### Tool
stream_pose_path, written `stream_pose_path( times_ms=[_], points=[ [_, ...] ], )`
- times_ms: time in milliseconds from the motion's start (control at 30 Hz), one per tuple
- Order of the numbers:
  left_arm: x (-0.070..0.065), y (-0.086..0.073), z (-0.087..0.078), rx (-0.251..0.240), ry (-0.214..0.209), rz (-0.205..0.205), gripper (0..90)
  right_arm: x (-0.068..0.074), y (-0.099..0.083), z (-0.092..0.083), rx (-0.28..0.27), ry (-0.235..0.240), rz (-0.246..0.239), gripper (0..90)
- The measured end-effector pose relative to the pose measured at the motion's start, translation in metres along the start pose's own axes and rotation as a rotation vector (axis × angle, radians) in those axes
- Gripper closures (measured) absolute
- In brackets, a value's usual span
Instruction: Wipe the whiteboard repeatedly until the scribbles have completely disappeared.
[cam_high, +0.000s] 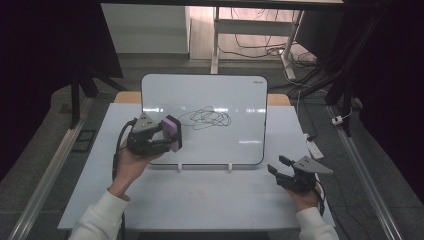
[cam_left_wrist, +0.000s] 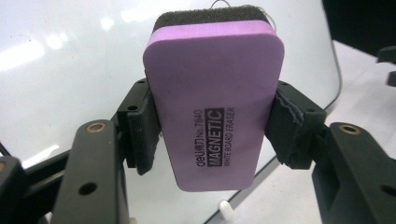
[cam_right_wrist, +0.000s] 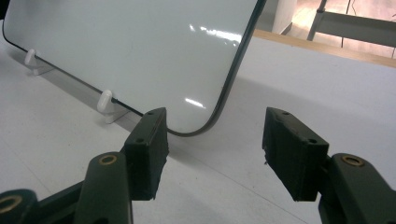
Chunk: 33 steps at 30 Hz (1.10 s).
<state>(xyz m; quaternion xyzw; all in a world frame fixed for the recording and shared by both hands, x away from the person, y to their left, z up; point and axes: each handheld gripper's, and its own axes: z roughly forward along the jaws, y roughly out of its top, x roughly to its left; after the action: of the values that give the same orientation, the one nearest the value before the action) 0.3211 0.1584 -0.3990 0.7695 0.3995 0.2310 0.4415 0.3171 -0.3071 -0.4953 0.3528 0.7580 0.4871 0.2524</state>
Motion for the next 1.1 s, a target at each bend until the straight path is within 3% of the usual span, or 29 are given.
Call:
stream_pose_path(
  times_ms=[167,333,700,1100],
  points=[
    [0.008,0.004,-0.001,0.014,0.074,0.004,40.2,0.001,0.000,0.000,0.001,0.002,-0.005,40.6],
    [0.017,0.009,-0.001,0.012,0.098,-0.009,40.2,0.001,-0.001,0.001,0.001,0.005,-0.008,40.5],
    [0.018,0.022,0.023,0.057,0.115,0.010,40.3,0.001,-0.001,0.002,0.003,-0.002,-0.009,40.5],
    [0.005,0.037,0.064,0.107,0.081,0.037,41.2,0.002,-0.001,0.001,-0.008,-0.006,-0.012,40.4]
  ],
)
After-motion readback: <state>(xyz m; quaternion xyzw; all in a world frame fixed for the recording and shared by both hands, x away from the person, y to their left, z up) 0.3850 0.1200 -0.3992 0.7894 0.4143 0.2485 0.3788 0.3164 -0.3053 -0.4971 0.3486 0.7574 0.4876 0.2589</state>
